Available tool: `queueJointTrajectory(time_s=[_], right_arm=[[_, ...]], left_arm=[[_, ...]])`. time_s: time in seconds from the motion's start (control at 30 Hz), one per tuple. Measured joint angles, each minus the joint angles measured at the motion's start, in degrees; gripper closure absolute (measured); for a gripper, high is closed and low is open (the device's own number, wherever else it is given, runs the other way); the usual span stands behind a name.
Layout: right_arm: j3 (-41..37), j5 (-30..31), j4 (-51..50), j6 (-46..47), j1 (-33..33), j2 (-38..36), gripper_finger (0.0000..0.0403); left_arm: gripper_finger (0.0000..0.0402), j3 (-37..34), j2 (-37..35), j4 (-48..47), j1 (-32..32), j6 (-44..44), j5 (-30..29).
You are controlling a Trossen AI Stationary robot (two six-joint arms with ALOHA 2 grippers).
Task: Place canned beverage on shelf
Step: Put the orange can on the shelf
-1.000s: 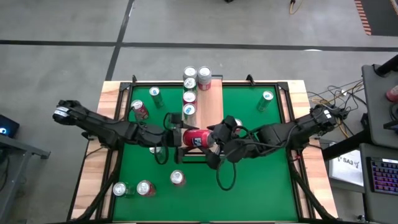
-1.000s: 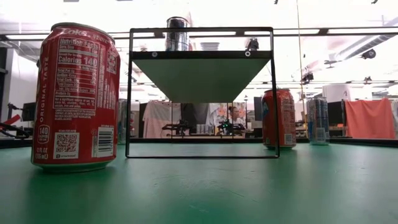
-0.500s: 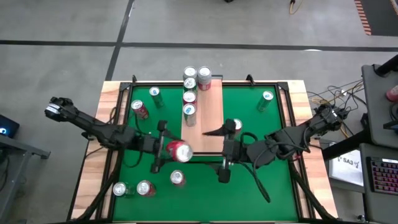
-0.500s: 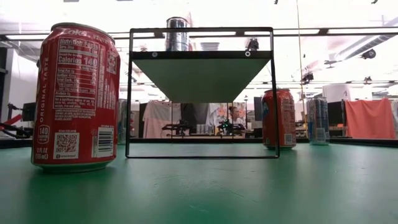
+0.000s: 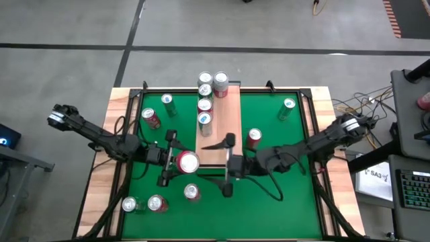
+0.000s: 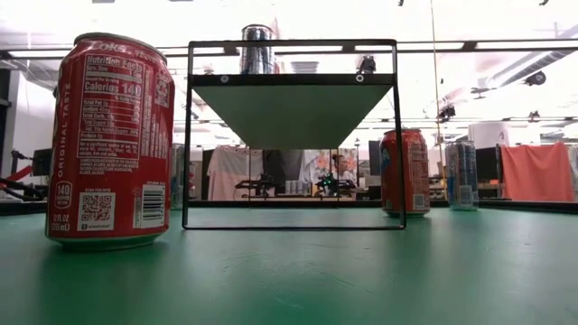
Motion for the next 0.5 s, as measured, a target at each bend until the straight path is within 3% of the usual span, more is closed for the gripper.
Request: queueJointTrajectory(time_s=[0.13, 0.5], right_arm=[[0.10, -7.91, 6.86, 0.83, -3.03, 2.45, 0.0007], [6.91, -13.08, 8.99, -2.46, -6.05, 9.20, 0.0010]], left_arm=[[0.0118, 0.09, -0.11, -0.08, 0.06, 0.24, -0.01], [0.0118, -0.02, 0.52, -0.01, 0.35, 0.24, -0.55]])
